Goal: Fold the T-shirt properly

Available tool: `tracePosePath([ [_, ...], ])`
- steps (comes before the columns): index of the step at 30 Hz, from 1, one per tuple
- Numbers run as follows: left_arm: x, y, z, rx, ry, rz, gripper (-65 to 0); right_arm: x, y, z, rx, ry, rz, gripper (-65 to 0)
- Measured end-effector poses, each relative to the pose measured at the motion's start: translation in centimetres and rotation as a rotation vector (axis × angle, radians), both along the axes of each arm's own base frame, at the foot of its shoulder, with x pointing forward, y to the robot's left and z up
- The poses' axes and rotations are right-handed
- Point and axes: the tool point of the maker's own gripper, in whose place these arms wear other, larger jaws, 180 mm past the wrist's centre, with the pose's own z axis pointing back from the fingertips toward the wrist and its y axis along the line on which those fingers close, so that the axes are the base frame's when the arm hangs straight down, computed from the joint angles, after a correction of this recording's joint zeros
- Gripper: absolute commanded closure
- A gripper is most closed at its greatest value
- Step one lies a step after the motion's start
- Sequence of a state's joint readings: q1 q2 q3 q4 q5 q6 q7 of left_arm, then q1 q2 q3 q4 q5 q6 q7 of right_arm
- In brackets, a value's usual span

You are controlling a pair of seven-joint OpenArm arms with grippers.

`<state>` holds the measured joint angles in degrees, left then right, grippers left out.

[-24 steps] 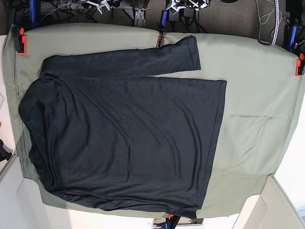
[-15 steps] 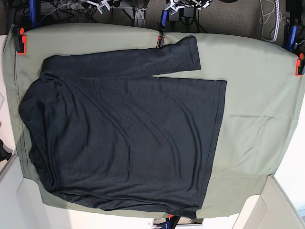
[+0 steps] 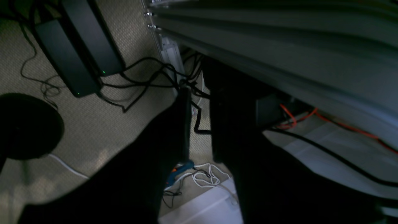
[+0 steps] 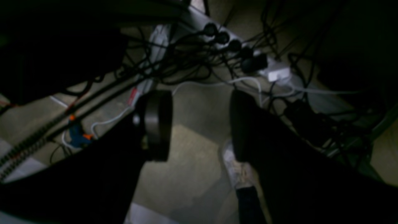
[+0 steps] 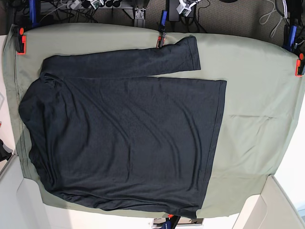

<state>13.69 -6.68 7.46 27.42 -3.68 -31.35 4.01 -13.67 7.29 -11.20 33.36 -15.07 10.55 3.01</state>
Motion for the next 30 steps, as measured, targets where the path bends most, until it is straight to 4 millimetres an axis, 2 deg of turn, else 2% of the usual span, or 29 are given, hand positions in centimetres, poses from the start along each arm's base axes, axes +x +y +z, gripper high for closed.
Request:
tracePosePath([
  [6,-1.1,-1.7,1.2,-0.12,0.045,-0.05,-10.5,0.8,0.3,0.4,0.008,-0.027,0.004,-30.4],
  [10,-2.9,-1.0,1.8,-0.117,0.038,-0.041,-10.6,-0.2,0.0,1.6,0.017,-0.051,-0.001,-30.4],
  [14,-3.6,0.2,3.3,-0.116,-0.017,-0.025,-10.6,-0.8,-1.2,4.0,0.038,-0.1,-0.05,-30.4],
  [20,-1.0,1.7,7.2,-0.105,-0.199,-0.006,-12.2,0.5,-1.1,9.5,0.099,-0.22,-0.052,-30.4],
  [23,0.3,4.0,9.7,-0.063,-0.278,0.068,-20.1,2.6,-1.2,12.6,0.109,-0.281,-0.09,-30.4],
  [26,2.9,6.3,12.9,-0.041,-0.377,0.17,-29.2,5.4,-1.8,16.0,0.125,-0.345,-0.151,-30.4],
  [28,4.4,7.6,15.2,-0.042,-0.424,0.228,-30.7,7.3,-2.7,18.1,0.125,-0.376,-0.2,-30.4],
  [30,4.9,8.6,17.1,-0.034,-0.438,0.24,-30.7,9.2,-3.6,20.1,0.128,-0.411,-0.247,-30.4],
])
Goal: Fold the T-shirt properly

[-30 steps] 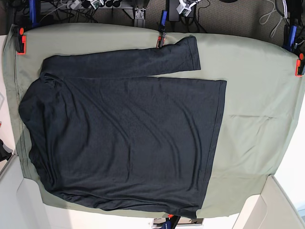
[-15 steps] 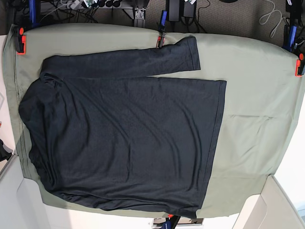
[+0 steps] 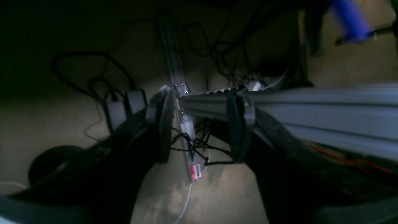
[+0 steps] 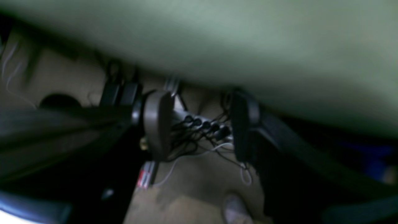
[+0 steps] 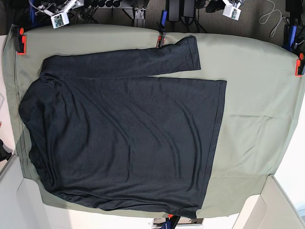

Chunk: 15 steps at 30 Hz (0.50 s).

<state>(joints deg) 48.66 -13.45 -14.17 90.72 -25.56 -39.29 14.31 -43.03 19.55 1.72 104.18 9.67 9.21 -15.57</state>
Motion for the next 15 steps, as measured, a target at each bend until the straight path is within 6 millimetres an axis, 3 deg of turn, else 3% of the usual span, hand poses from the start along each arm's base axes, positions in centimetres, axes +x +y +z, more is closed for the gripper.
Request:
tracePosePath([
  [2,0.2,1.1,1.8,0.018,-0.009,0.004,-30.7,1.3,-0.6,1.8,0.021,-0.017,-0.039,-32.8],
  [5,1.4,2.2,4.9,0.024,-0.066,0.014,-30.7,4.4,-1.2,5.8,0.091,-0.164,-0.084,-45.2],
  [8,2.6,2.9,7.4,0.034,-0.125,0.008,-32.1,7.3,-2.7,8.5,0.104,-0.271,-0.125,-44.9],
  [11,2.8,3.2,8.6,0.056,-0.144,-0.012,-35.9,9.2,-4.1,9.7,0.095,-0.328,-0.154,-44.9],
  [15,3.5,3.2,9.6,0.047,-0.175,-0.012,-36.1,10.5,-5.3,9.6,0.084,-0.334,-0.191,-44.9],
])
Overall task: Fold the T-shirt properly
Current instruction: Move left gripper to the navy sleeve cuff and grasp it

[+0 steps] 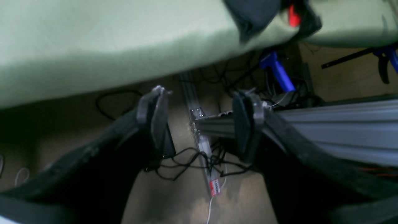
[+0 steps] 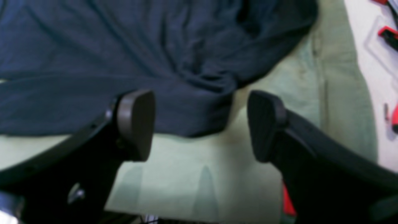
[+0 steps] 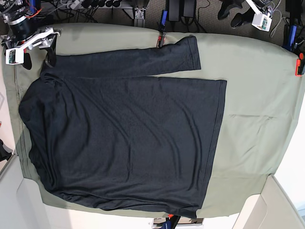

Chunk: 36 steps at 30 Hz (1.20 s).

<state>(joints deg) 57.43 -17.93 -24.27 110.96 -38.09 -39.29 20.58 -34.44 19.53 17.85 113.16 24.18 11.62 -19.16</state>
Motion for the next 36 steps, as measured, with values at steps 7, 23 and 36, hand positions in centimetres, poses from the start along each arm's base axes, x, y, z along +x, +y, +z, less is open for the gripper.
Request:
tracePosePath([
  [7,0.6,-0.1,0.2,-0.008,-0.018,0.003,-36.1,1.0,-2.9,-3.6,-0.012,0.064,-0.096,-44.9],
  [23,5.2,-2.0,1.0,-0.046,-0.125,-0.034,-42.6,1.3,-3.1,-4.9,0.021,0.084,-0.093,-44.9],
  [36,7.0,-5.9,-1.8,-0.126,-0.101,-0.109,-42.5,1.0,-3.1,-5.1,0.02,0.094,-0.093,-44.9],
])
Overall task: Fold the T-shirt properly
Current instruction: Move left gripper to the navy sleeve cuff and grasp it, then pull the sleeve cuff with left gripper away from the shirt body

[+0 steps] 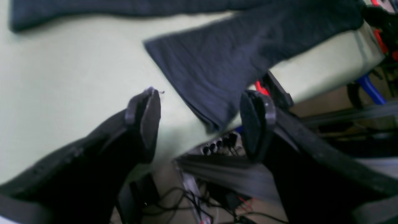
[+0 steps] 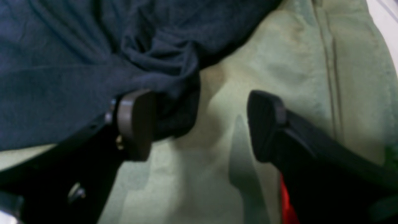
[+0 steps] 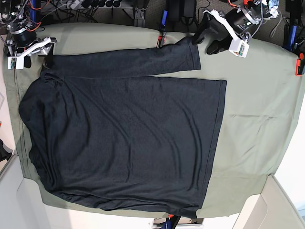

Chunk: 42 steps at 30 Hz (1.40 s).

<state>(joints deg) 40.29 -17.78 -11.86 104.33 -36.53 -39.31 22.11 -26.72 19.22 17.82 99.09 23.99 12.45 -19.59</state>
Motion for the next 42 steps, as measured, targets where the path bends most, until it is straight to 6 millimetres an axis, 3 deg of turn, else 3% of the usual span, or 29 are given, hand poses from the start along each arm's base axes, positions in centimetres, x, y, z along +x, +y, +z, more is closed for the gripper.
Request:
tracePosePath([
  [13,-0.1,-4.1,-1.4,-0.039,0.013,-0.071,-42.5,-0.1,0.0,0.0,0.0,0.001,0.0,-44.9],
  [24,1.4,-4.0,-2.4,-0.03,0.001,-0.044,-41.8,-0.1,0.0,0.0,0.0,0.002,0.0,-44.4],
  [26,1.4,-4.0,-2.4,-0.031,-0.001,-0.043,-38.8,-0.1,0.0,0.0,0.0,0.001,0.0,-44.3],
  [28,1.5,-3.7,-2.6,-0.012,0.003,-0.035,-22.2,-0.1,0.0,0.0,0.0,0.001,0.0,-36.4],
  [30,1.4,-3.4,-3.0,0.006,0.015,-0.027,-3.4,-0.1,0.0,0.0,0.002,0.001,-0.001,-19.7],
  [31,1.4,-3.3,-3.0,0.007,0.016,-0.025,0.0,-0.1,0.0,0.0,0.001,0.001,0.0,-10.5],
  [32,1.4,-3.3,-3.0,0.006,0.016,-0.024,0.0,0.0,0.0,0.0,0.002,0.0,0.0,-2.4],
  [33,1.4,-3.3,-3.0,0.005,0.016,-0.024,0.0,0.0,0.0,0.0,0.003,0.0,0.0,0.0],
  [38,1.1,-3.4,-2.8,0.004,0.012,-0.063,0.0,0.0,0.0,0.0,0.003,0.0,0.0,0.0],
  [42,1.1,-1.8,-2.3,0.046,0.005,-0.04,0.0,-0.7,0.3,-0.4,0.004,0.055,0.029,0.0],
])
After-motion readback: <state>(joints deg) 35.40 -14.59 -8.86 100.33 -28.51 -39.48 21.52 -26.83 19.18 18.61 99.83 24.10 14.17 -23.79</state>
